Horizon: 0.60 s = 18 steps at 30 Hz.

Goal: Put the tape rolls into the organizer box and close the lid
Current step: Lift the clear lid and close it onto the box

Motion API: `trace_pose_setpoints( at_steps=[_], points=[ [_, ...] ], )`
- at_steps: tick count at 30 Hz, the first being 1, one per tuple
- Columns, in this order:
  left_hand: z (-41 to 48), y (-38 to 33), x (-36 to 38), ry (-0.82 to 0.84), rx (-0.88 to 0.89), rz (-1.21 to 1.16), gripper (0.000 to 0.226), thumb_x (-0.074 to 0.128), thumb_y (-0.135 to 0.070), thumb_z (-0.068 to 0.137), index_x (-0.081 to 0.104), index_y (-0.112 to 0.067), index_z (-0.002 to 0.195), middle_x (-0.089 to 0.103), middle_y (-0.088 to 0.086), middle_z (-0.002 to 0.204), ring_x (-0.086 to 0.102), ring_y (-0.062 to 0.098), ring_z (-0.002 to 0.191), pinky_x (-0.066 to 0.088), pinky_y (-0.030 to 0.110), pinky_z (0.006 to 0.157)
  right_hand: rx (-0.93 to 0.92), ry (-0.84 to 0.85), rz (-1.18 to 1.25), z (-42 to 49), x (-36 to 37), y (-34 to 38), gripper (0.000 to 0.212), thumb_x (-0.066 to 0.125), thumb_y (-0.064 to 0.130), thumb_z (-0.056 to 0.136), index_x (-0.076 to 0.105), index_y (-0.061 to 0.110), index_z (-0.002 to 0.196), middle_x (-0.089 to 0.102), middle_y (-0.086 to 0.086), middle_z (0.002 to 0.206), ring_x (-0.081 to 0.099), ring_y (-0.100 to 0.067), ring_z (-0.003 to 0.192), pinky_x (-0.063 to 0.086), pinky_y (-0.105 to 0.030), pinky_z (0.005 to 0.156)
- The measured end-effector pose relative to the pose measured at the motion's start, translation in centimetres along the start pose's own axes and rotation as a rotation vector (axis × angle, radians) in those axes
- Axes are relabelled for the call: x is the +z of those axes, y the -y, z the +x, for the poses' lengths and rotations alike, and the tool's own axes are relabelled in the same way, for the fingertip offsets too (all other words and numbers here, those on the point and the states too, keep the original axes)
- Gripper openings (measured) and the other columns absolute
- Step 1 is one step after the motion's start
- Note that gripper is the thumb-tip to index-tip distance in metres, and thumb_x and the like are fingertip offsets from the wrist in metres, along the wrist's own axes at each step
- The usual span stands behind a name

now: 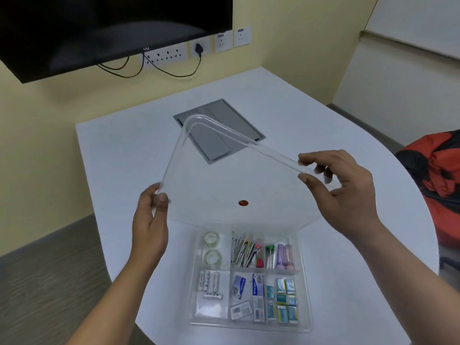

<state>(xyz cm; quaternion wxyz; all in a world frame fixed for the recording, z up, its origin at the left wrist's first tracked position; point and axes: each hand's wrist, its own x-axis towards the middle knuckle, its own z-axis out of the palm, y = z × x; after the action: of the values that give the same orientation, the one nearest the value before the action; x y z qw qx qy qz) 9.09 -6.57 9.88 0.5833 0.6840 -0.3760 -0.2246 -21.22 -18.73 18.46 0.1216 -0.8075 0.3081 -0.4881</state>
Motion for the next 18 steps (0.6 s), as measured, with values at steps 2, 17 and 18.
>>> trace_pose_setpoints(
  at_steps=[2, 17, 18],
  points=[
    [0.0, 0.4, -1.1, 0.050, 0.033, -0.023, 0.031, 0.043, -0.062, 0.091, 0.062, -0.041, 0.104, 0.062, -0.019, 0.090, 0.061, 0.007, 0.081, 0.049, 0.014, 0.075, -0.012, -0.002, -0.030, -0.1, 0.7, 0.5, 0.016, 0.067, 0.014, 0.088, 0.068, 0.019, 0.102, 0.067, 0.009, 0.102, 0.057, -0.009, 0.085, 0.044, -0.024, 0.065],
    [-7.0, 6.0, 1.2, 0.039, -0.576, -0.138, 0.034, 0.041, -0.033, 0.101, 0.052, -0.009, 0.079, 0.045, 0.001, 0.064, 0.045, 0.014, 0.051, 0.041, 0.029, 0.052, 1.108, 0.101, 0.060, -14.0, 6.6, -0.4, 0.064, 0.059, 0.019, 0.095, 0.026, 0.018, 0.150, 0.043, -0.002, 0.149, 0.053, -0.011, 0.115, 0.040, -0.017, 0.086],
    [-7.6, 6.3, 1.2, 0.068, -0.574, -0.093, 0.034, 0.040, -0.031, 0.101, 0.051, -0.008, 0.079, 0.046, 0.001, 0.063, 0.045, 0.014, 0.050, 0.041, 0.031, 0.053, 1.125, 0.146, 0.034, -15.1, 6.6, -0.5, 0.059, 0.057, 0.014, 0.096, 0.030, 0.015, 0.148, 0.049, -0.004, 0.144, 0.056, -0.014, 0.113, 0.041, -0.017, 0.084]
  ],
)
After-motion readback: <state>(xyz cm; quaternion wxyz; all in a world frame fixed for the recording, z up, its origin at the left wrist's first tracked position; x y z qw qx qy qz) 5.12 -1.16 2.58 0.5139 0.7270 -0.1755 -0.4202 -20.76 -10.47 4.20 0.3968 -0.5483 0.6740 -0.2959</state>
